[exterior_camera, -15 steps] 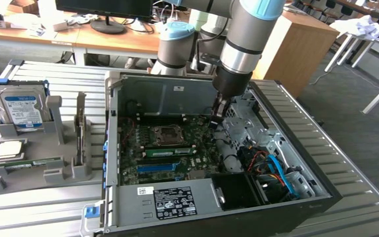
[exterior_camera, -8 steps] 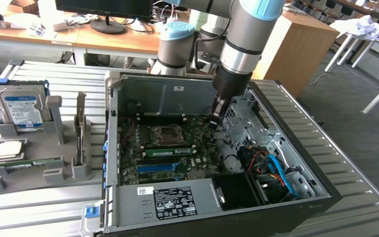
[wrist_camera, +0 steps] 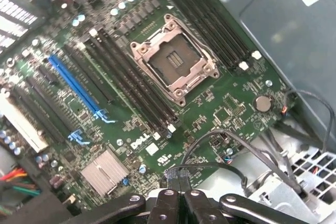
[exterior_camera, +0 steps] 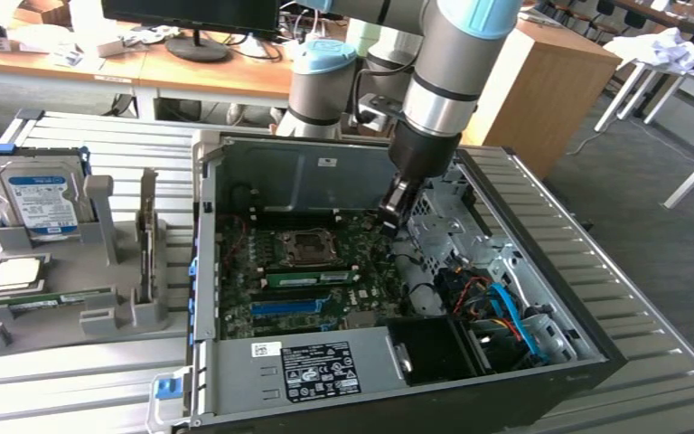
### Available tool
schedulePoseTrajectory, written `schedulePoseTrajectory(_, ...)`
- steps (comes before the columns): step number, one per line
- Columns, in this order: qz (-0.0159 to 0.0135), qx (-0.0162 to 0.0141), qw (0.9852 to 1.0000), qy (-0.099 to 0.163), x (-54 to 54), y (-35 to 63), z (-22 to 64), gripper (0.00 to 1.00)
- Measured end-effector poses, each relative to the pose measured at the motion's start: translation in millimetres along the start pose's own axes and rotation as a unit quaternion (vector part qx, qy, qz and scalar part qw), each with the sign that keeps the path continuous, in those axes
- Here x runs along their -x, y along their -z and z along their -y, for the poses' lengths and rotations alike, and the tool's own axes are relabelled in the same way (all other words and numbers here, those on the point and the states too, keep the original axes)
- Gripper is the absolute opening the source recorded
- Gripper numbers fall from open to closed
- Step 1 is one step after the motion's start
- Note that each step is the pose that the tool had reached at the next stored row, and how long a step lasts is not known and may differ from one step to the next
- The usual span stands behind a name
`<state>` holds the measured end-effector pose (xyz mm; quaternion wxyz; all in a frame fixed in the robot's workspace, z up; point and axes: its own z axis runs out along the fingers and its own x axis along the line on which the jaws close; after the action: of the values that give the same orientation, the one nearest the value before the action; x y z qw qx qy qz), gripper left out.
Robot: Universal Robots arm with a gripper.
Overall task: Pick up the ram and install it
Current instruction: 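Press down the ram until it locks into place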
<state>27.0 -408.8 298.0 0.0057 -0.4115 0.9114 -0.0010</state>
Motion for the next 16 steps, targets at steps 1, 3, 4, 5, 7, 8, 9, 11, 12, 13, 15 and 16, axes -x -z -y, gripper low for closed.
schedulePoseTrajectory(1,-0.0001,-0.0001,1.0000,-0.007,0.0,-0.2,0.0,0.10)
schedulePoseTrajectory(3,-0.0001,-0.0002,0.9998,-0.019,0.0,-0.6,0.0,0.10)
schedulePoseTrajectory(4,-0.0002,-0.0003,0.9997,-0.026,0.0,-0.8,0.0,0.10)
schedulePoseTrajectory(5,-0.0003,-0.0004,0.9995,-0.031,0.0,-1.0,0.0,0.10)
schedulePoseTrajectory(7,-0.0005,-0.0006,0.9989,-0.047,0.0,-1.6,0.0,0.10)
schedulePoseTrajectory(8,-0.0007,-0.0008,0.9984,-0.056,0.0,-1.8,0.0,0.10)
schedulePoseTrajectory(9,-0.0008,-0.0009,0.9979,-0.065,0.0,-2.1,0.0,0.10)
schedulePoseTrajectory(11,-0.0010,-0.0012,0.9966,-0.082,0.0,-2.5,0.0,0.10)
schedulePoseTrajectory(12,-0.0011,-0.0013,0.9958,-0.092,0.0,-2.8,0.0,0.10)
schedulePoseTrajectory(13,-0.0011,-0.0014,0.9949,-0.101,0.0,-3.1,0.0,0.10)
schedulePoseTrajectory(15,-0.0014,-0.0017,0.9930,-0.118,0.0,-3.7,0.0,0.10)
schedulePoseTrajectory(16,-0.0015,-0.0018,0.9919,-0.127,0.0,-3.9,0.0,0.10)
